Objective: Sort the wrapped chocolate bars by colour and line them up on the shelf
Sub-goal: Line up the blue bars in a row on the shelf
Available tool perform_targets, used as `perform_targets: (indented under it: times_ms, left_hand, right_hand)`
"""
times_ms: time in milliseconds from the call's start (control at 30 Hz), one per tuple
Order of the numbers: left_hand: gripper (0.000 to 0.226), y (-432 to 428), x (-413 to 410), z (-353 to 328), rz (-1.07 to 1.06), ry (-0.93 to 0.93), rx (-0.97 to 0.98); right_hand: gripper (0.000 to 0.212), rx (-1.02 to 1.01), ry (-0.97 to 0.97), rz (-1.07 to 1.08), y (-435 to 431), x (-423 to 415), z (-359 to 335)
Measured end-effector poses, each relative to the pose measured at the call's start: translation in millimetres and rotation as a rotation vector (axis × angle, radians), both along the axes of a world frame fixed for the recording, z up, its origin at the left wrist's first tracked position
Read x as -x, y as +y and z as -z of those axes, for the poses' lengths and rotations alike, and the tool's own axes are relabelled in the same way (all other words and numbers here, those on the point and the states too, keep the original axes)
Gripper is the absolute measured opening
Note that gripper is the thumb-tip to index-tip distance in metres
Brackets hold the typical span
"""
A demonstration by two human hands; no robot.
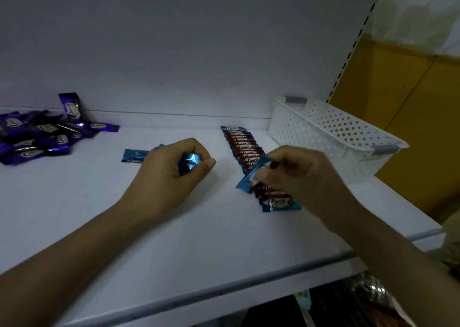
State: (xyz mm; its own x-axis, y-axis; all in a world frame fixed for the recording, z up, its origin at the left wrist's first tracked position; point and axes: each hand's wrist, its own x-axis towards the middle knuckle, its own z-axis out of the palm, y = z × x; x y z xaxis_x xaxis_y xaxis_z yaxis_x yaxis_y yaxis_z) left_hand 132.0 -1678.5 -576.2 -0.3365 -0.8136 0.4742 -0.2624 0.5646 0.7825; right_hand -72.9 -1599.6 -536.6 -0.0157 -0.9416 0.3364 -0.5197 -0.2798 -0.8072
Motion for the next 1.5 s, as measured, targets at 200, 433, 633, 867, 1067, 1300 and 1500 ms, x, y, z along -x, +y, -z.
perform_targets:
  times_ms: [200,433,633,867,1067,1300,1500]
  left_hand:
    - [0.004,4.9,3.6,5.9,0.079,-0.266,0.129]
    - [0.033,5.7,2.4,6.9,0.076,-0.269,0.11]
    - [0.014,5.1,2.5,8.0,0.068,-0.297,0.119]
    - [0.026,5.4,2.2,6.6,0.055,-0.306,0.097]
    - [0.029,5.4,2.3,4.6,0.003,-0.243,0.087]
    - [0.037,9.3,7.9,-4.0,0.11,-0.065,-0.143]
    - [0.043,8.3,11.2,-10.6,0.138,0.094,-0.439]
  right_hand:
    - [0.005,-0.037,0.135,0.039,20.3,41.1,-1.9]
    - [0.019,-0.109,0.367,-0.022,33.3,48.0,13.4]
    - [0.015,0.037,0.654,0.051,21.5,42.6,18.0]
    - [0.016,0.088,0.703,0.079,16.3,43.9,24.6]
    - [0.014,0.05,0.715,0.094,18.0,43.3,25.7]
    - [0.014,-0.007,0.757,0.097,19.6,42.6,20.0]
    - [0.028,0.071,0.488,0.0,17.0,13.9,5.2]
